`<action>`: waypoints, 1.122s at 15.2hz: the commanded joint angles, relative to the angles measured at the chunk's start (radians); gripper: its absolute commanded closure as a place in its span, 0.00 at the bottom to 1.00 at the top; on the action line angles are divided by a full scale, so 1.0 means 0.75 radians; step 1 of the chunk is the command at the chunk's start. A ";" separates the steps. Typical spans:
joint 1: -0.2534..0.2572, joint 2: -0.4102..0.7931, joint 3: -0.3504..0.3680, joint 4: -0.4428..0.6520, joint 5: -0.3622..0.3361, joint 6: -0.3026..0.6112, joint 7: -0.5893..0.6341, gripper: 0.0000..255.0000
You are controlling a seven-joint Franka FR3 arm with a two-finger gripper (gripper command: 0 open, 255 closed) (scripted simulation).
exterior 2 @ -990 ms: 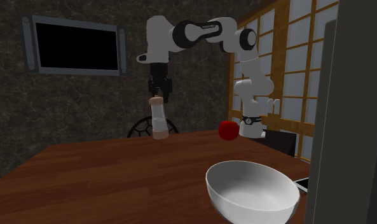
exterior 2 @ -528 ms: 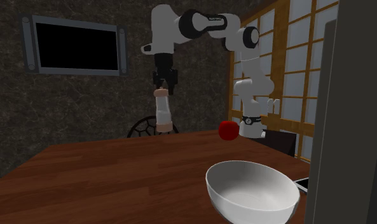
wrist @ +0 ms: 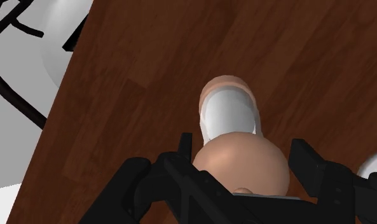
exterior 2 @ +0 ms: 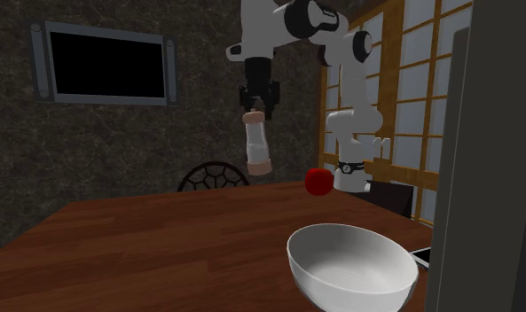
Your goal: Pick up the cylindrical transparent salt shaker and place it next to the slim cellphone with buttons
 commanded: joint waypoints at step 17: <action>0.283 -0.252 0.237 -0.055 -0.016 -0.204 0.521 1.00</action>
